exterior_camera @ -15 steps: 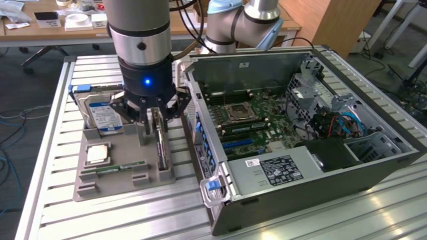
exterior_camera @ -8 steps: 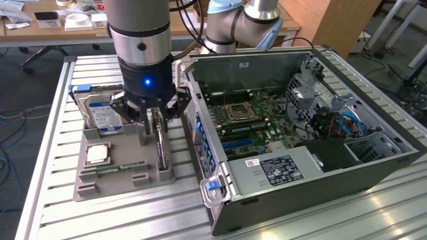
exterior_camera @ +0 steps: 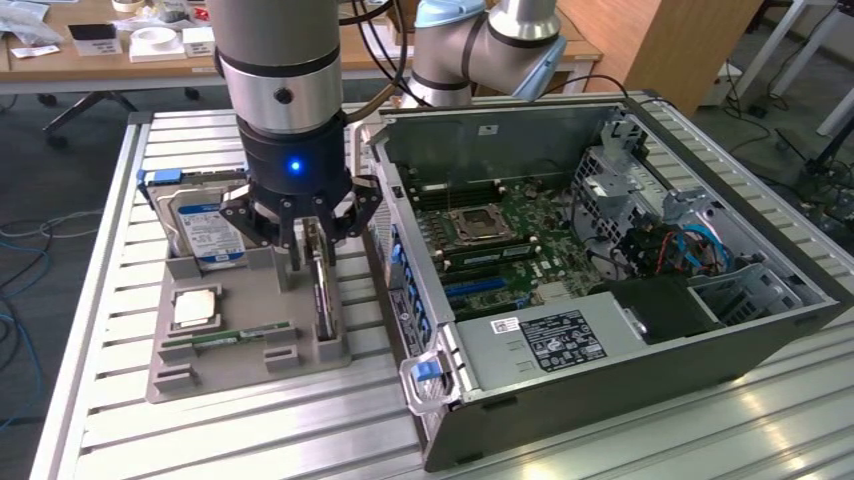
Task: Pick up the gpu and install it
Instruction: 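Pick up the gpu and move the gpu toward the slot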
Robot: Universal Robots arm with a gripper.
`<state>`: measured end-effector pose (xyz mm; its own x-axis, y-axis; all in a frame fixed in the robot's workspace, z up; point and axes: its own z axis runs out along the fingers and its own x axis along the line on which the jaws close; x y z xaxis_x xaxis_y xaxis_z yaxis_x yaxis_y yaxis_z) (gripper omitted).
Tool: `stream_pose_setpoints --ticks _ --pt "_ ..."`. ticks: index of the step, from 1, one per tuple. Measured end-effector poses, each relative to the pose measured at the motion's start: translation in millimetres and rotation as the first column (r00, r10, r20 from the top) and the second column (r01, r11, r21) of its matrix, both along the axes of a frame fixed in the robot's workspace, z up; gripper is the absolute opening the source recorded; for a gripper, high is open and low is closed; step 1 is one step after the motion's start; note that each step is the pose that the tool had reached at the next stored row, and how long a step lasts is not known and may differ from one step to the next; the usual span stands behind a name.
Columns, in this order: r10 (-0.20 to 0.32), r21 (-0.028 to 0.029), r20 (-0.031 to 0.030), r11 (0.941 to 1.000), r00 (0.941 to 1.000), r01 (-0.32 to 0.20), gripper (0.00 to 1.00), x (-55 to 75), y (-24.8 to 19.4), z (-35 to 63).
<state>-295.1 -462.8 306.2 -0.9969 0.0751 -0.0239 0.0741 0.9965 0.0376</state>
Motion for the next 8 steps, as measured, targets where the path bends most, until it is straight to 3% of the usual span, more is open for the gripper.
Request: stream_pose_setpoints --ticks 8 --pt "0.000 0.0001 0.0000 1.0000 1.0000 0.000 0.42 0.0 0.0 -2.9"
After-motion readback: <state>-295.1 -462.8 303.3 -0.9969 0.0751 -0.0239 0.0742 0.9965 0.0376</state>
